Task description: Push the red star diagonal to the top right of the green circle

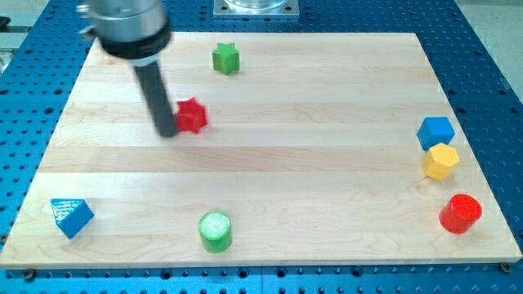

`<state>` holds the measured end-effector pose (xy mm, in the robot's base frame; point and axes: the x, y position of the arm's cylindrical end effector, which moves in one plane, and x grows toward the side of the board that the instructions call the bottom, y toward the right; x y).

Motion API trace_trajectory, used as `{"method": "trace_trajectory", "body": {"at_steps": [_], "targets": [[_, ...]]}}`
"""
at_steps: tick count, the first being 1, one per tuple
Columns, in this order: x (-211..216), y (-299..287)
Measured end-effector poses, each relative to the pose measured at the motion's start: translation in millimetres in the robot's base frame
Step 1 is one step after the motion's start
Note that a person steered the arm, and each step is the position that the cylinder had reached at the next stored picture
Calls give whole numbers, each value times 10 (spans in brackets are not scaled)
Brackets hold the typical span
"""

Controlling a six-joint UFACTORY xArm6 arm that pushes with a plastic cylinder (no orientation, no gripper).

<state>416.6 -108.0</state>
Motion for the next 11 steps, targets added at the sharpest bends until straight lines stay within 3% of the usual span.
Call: {"method": "trace_trajectory", "body": {"at_steps": [1,2,3,4,5,6,7,8,9,10,11], "targets": [[-256,320],[-356,-12],[-923,1100],[-936,1765],[-864,681],[-355,367],[-374,1282],[-446,1275],[-550,893],[-1114,1433],[-987,2060]]}}
